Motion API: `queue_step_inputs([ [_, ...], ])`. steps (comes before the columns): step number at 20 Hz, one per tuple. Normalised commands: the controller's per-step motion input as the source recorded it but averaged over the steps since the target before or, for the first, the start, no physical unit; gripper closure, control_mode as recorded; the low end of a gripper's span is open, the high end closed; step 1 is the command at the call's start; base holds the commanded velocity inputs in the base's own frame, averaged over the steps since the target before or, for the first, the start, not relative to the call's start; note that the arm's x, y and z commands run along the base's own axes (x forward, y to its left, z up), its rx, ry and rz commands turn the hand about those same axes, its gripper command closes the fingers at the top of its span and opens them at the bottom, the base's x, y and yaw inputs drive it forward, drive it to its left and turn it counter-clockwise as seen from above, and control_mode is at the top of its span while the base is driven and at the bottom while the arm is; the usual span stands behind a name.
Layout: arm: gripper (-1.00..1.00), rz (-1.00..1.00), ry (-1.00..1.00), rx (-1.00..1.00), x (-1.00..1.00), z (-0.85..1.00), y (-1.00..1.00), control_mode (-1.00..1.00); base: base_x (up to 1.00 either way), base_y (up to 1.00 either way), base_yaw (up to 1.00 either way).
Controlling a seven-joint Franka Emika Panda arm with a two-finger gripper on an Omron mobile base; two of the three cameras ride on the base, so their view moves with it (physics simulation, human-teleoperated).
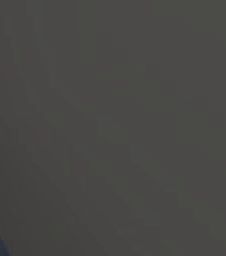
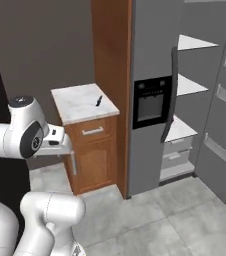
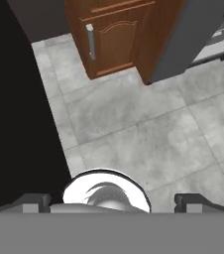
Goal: Retrieve the butter from the fridge and place it on a plate on the dining table. Then retrieve the butter knife by the fridge and place it near the plate.
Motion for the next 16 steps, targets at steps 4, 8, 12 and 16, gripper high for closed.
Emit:
queue_step_inputs([
  [4,-1.0,0.0,0.0,0.0,0.0,0.0,0.0,1.0,0.82,0.99,-0.4],
  [8,-1.0,0.0,0.0,0.0,0.0,0.0,0.0,1.0,0.73,0.92,-0.31],
  [12,-1.0,0.0,0.0,0.0,0.0,0.0,0.0,1.0,0.58,0.58,-0.26],
  [16,-1.0,0.0,0.0,0.0,0.0,0.0,0.0,1.0,0.56,0.1,-0.14],
])
